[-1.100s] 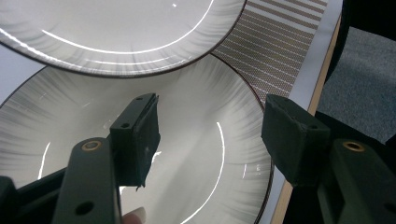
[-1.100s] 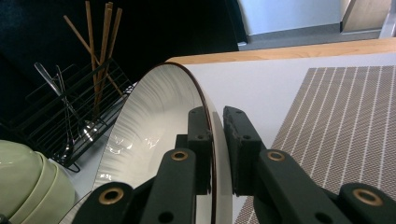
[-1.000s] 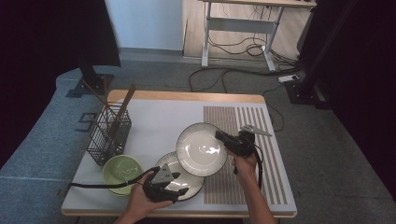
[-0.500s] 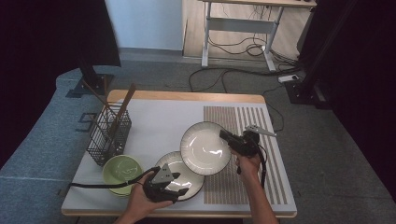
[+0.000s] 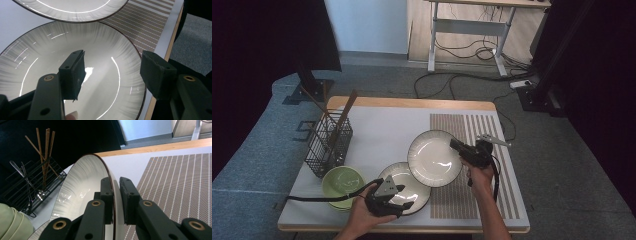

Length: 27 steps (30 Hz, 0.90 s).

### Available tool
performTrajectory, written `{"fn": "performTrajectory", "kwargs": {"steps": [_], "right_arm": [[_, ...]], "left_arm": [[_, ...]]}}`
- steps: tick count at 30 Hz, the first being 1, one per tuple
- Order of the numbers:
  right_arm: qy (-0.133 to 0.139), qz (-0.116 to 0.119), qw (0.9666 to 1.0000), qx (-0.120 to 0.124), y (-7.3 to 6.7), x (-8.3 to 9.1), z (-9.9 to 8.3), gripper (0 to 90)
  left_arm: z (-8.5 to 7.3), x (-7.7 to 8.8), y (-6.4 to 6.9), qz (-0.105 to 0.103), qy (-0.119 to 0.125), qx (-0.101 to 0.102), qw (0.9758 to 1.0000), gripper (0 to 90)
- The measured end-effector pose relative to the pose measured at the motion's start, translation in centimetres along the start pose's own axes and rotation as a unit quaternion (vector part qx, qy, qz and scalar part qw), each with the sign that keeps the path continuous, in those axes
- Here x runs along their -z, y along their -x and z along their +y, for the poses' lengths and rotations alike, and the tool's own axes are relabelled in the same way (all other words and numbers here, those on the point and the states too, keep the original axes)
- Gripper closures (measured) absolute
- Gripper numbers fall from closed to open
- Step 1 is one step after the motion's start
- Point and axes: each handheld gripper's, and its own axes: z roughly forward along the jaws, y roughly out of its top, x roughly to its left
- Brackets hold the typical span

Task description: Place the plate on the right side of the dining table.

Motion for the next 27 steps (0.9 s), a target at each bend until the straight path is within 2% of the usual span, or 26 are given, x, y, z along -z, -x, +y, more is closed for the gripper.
{"fn": "performTrajectory", "kwargs": {"steps": [27], "right_arm": [[0.012, -0.024, 0.9994, -0.020, 2.3, 1.5, 0.1, 82.1]], "left_arm": [[-0.1, -0.2, 0.0, -0.003, -0.005, 0.000, 1.0000, 36.8]]}}
